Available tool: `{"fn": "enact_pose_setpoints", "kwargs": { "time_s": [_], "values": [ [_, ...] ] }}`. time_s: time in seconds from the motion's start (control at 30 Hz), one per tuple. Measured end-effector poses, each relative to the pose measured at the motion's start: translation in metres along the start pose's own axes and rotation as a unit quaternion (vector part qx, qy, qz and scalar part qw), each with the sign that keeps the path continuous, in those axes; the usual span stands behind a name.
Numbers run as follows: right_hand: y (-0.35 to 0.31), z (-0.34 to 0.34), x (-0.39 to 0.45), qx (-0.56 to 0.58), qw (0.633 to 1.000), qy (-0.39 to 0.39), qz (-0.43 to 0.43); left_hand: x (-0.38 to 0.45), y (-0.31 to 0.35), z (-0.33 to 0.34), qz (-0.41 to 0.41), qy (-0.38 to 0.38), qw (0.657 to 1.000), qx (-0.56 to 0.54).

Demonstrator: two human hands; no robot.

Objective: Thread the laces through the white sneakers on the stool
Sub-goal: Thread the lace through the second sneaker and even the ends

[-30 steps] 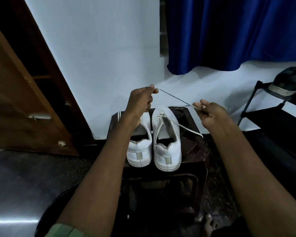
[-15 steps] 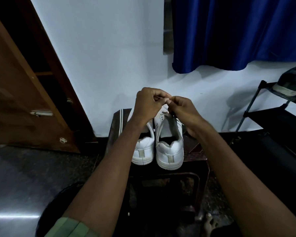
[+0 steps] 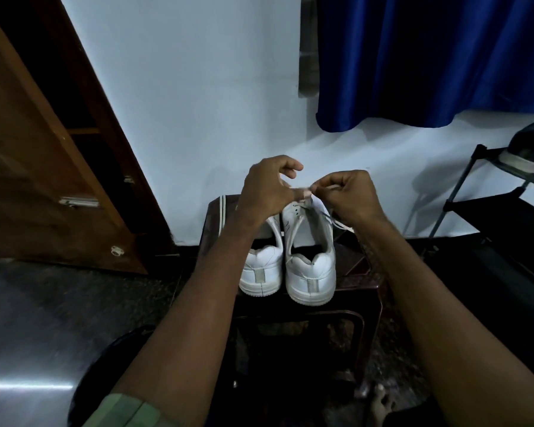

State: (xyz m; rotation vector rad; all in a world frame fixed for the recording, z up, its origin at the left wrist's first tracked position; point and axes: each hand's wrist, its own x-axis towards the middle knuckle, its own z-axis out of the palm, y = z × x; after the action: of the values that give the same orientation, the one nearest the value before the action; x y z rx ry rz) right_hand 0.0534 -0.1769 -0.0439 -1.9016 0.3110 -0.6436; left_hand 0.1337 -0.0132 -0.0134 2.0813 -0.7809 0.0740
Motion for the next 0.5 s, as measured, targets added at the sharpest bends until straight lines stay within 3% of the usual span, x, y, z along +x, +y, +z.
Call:
{"fn": "enact_pose_setpoints", "kwargs": {
  "time_s": [0.1, 0.17, 0.33, 0.5],
  "values": [
    [0.006, -0.001, 0.001, -0.025, 0.999, 0.007, 0.018, -0.001, 0.010, -0.010, -0.081, -0.182, 0.971, 0.128],
    [0.006, 0.001, 0.000, -0.025, 0.999, -0.003, 0.031, -0.002, 0.018, -0.009, -0.108, -0.235, 0.947, 0.192],
    [0.009, 0.007, -0.001, -0.053, 0.997, -0.031, 0.038, -0.004, 0.017, 0.003, -0.137, -0.135, 0.959, 0.209],
    [0.011, 0.010, -0.002, -0.096, 0.994, -0.040, 0.026, -0.001, -0.004, -0.004, -0.201, -0.093, 0.972, 0.074]
  ]
}}
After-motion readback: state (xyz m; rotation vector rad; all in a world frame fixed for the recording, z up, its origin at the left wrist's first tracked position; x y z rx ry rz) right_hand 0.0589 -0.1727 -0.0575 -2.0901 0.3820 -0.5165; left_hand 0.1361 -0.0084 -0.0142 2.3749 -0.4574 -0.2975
